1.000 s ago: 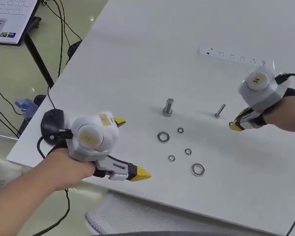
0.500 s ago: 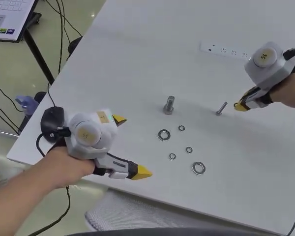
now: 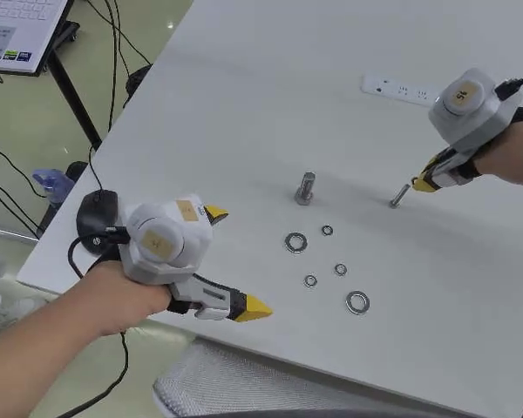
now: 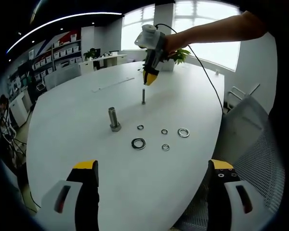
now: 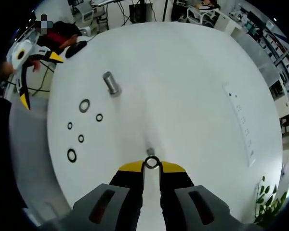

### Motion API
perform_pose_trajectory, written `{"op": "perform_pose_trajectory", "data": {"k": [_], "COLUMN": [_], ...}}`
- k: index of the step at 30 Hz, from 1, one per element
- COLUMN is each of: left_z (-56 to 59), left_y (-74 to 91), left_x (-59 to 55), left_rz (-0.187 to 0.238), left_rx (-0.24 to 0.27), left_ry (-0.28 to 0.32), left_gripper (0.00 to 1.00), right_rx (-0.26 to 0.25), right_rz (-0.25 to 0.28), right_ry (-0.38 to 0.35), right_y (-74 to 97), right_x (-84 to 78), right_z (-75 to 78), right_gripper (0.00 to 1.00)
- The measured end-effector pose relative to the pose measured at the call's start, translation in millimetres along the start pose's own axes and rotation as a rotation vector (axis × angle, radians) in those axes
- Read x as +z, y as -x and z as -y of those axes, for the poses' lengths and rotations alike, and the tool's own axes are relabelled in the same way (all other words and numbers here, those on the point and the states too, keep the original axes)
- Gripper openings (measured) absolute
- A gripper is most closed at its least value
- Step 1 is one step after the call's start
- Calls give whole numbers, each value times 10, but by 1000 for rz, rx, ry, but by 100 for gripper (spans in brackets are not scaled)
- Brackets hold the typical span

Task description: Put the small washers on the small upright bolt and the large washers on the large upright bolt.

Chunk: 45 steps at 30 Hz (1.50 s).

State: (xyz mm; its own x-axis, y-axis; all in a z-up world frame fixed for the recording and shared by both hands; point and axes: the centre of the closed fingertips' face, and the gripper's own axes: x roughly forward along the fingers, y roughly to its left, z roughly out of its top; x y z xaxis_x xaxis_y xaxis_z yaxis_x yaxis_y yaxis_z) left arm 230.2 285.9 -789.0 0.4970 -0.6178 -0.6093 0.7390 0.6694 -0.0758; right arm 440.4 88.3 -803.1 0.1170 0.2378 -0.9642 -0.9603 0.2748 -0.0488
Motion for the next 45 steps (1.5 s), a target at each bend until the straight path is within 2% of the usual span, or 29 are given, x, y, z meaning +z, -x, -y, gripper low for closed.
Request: {"op": "perform_pose_trajectory", "data": {"k": [9, 11, 23, 45], "left_z": [29, 23, -6, -47], "left_y": [-14, -16, -11, -25], "left_x": [3, 4, -15, -23], "left_rz": [12, 14, 13, 20], "left_rx": [-23, -19, -16, -12], "left_ry": [9, 2, 22, 35], "left_gripper": [100, 100, 98, 96], "right_rx": [4, 6, 12, 25], "right_rz": [-18, -19, -39, -51], "right_ry": [10, 8, 16, 18], "right_y": [-66, -95, -110, -223], "right_x": [9, 14, 26, 2], "right_z": [-28, -1, -84, -115], "right_gripper": [12, 12, 12, 12]}}
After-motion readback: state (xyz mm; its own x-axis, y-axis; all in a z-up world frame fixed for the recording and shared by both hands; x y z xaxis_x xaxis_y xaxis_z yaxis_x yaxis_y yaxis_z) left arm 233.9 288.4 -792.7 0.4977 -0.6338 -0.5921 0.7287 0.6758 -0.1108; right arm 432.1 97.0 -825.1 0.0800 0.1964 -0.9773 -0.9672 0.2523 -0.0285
